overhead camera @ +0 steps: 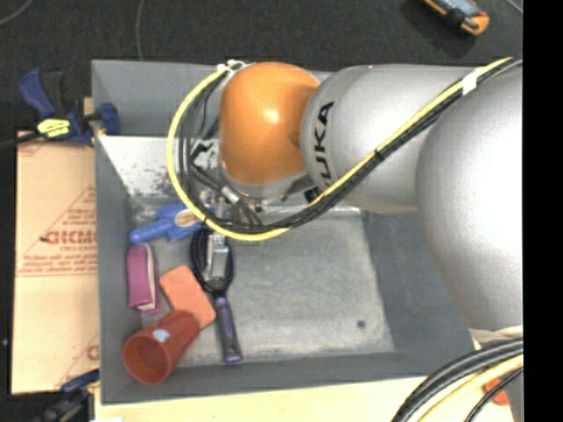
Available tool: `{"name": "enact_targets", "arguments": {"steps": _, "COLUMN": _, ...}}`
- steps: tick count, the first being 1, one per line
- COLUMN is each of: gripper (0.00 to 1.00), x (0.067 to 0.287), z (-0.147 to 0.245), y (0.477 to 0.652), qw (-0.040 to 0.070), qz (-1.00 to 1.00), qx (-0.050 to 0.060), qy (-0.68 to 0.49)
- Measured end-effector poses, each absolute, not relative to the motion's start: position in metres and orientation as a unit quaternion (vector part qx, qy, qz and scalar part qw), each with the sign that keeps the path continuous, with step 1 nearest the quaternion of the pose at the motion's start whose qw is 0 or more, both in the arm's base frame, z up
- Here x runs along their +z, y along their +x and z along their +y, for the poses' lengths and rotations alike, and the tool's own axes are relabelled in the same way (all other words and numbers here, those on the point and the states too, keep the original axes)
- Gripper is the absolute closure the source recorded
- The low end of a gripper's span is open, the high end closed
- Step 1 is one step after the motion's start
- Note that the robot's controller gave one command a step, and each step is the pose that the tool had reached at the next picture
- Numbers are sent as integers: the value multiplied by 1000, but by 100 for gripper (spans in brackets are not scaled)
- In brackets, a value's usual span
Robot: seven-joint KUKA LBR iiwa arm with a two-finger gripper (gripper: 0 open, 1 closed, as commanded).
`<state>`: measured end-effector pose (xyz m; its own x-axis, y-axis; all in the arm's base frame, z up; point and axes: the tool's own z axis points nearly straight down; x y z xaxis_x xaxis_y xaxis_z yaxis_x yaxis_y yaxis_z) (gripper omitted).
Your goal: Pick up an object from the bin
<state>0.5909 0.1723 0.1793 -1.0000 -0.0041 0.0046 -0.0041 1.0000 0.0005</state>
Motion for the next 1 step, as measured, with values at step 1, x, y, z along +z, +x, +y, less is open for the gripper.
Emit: {"name": "enact_targets", "arguments": {"steps": 1, "gripper": 0, "x": 184, "z": 171, "y": 592, "qw": -1, "qz": -1000, "qx": -1, "qy": 0}}
